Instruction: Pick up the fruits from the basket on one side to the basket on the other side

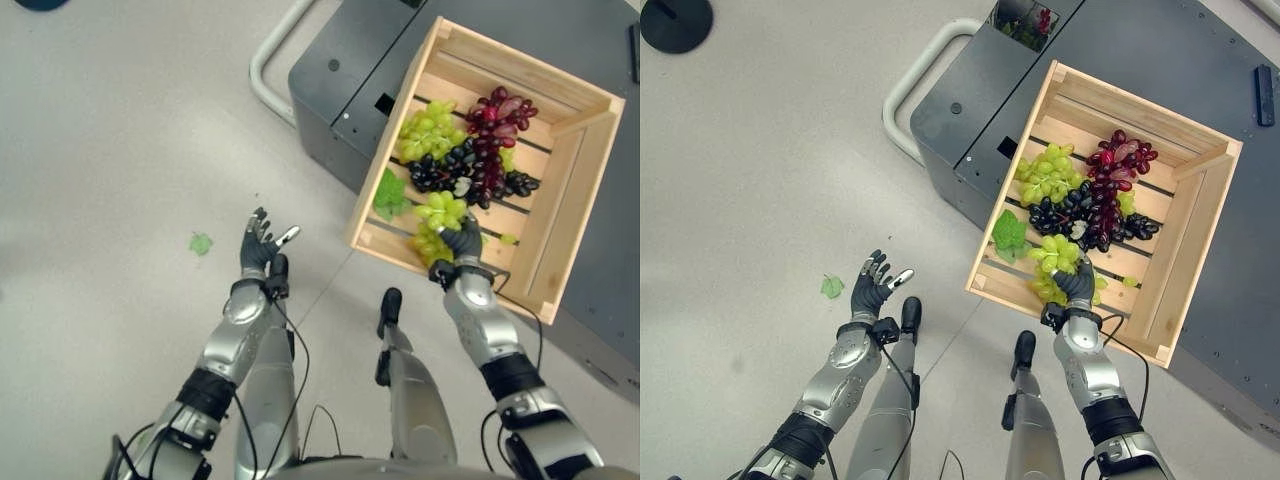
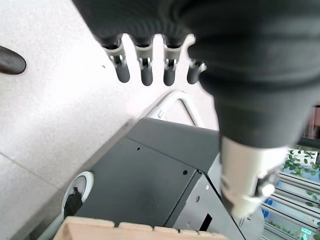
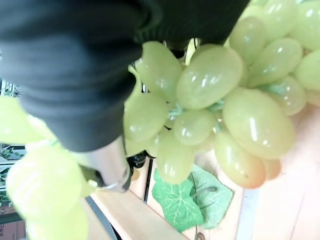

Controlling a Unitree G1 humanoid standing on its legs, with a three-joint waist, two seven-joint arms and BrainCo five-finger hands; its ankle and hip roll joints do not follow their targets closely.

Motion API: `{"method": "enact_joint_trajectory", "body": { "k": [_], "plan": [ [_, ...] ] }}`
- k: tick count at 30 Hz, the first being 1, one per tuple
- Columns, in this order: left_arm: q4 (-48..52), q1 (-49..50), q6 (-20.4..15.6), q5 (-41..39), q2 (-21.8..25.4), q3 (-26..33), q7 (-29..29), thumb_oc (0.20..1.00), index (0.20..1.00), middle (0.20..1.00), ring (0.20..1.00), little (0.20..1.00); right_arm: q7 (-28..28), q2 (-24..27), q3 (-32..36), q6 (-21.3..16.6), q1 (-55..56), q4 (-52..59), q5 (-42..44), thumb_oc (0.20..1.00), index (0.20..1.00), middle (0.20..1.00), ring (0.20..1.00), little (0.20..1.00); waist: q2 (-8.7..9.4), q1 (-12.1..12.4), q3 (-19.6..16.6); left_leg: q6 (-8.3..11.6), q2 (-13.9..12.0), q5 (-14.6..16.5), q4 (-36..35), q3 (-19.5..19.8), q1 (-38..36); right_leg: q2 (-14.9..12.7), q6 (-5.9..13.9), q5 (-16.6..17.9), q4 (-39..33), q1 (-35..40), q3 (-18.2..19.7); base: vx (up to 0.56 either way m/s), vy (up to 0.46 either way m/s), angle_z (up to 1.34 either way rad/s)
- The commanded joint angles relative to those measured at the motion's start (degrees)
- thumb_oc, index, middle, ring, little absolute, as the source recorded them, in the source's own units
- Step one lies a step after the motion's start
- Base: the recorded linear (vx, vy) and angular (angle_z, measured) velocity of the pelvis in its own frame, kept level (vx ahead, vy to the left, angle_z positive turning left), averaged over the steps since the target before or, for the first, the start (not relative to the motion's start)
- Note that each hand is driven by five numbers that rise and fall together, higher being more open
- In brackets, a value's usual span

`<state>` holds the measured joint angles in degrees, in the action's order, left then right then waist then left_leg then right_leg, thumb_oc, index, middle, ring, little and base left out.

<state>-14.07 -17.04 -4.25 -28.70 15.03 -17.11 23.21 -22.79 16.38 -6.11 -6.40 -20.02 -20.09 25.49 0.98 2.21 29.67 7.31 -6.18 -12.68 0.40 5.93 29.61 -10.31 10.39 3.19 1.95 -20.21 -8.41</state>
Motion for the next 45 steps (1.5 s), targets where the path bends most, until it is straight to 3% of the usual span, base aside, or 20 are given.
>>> {"method": "enact_joint_trajectory", "body": {
  "k": [1, 8, 16, 23, 29, 37, 45],
  "plan": [
    [4.13, 0.16, -1.19, 2.55, 0.38, 1.56, -1.06, 1.000, 1.000, 1.000, 1.000, 1.000, 0.25, 0.66, 3.98, -2.94, 0.68, 5.45, 1.99, 0.200, 0.200, 0.200, 0.200, 0.200, 0.99, -0.90, 0.13, -1.27, 2.63, 6.60, 0.07, -2.51, -4.31, -1.21, 0.16, -4.96, 3.93, -2.17, 4.27, 0.00, 0.000, 0.00],
    [4.18, 0.40, -1.00, 2.98, 0.34, 2.12, -1.17, 1.000, 1.000, 1.000, 1.000, 1.000, 0.39, 0.88, 4.00, -2.95, 0.46, 6.82, 2.02, 0.200, 0.200, 0.200, 0.200, 0.200, 0.54, -0.87, 0.13, -1.12, 2.29, 6.65, -0.10, -2.74, -4.95, -0.99, 0.02, -5.44, 4.34, -2.00, 4.38, 0.00, 0.000, 0.00],
    [5.82, 0.55, -0.88, 6.09, 1.40, 3.28, -2.10, 1.000, 1.000, 1.000, 1.000, 1.000, 2.71, 3.85, 6.42, -3.97, 2.06, 16.17, 0.27, 0.200, 0.200, 0.200, 0.200, 0.200, 0.93, -1.41, 0.13, -0.96, 2.05, 6.76, -0.16, -2.91, -5.97, -0.77, 0.03, -5.68, 4.56, -1.23, 4.75, 0.01, -0.012, -0.04],
    [6.41, 0.91, -0.65, 6.78, 2.24, 3.42, -4.35, 1.000, 1.000, 1.000, 1.000, 1.000, 3.72, 9.54, 10.89, -4.77, 0.16, 21.71, 0.72, 0.200, 0.200, 0.200, 0.200, 0.200, 1.52, -1.69, 0.13, -0.81, 1.92, 6.90, -0.32, -3.07, -7.69, -0.77, 0.10, -5.71, 4.49, 0.41, 4.88, 0.00, 0.000, 0.00],
    [5.94, 1.11, -0.26, 5.79, 3.35, 2.31, -6.76, 1.000, 1.000, 1.000, 1.000, 1.000, 4.26, 19.89, 13.49, -5.11, -6.63, 19.39, 6.88, 0.200, 0.200, 0.200, 0.200, 0.200, 2.60, -1.39, 0.11, -0.79, 2.01, 7.28, -0.26, -3.26, -10.13, -0.77, 0.24, -5.70, 4.74, 2.50, 5.08, 0.00, 0.000, 0.00],
    [7.04, 1.80, -0.02, 4.74, 4.59, 1.81, -8.78, 1.000, 1.000, 1.000, 1.000, 1.000, 7.01, 28.06, 11.29, -4.10, -11.77, 17.96, 11.40, 0.200, 0.200, 0.200, 0.200, 0.200, 3.41, -0.85, -1.71, -0.92, 2.20, 7.74, -0.10, -3.53, -11.83, -0.93, 0.33, -5.76, 5.04, 4.06, 5.21, 0.00, 0.000, 0.00],
    [10.40, -3.15, -0.07, 4.48, 6.47, -0.17, -10.27, 1.000, 1.000, 1.000, 1.000, 1.000, 10.90, 28.75, 4.90, -1.38, -14.84, 20.11, 11.48, 0.200, 0.200, 0.200, 0.200, 0.200, 4.20, -0.83, -4.62, -1.23, 2.52, 8.69, 0.43, -3.75, -13.40, -1.29, 0.44, -6.21, 6.16, 5.15, 5.28, 0.00, 0.001, 0.00]
  ]
}}
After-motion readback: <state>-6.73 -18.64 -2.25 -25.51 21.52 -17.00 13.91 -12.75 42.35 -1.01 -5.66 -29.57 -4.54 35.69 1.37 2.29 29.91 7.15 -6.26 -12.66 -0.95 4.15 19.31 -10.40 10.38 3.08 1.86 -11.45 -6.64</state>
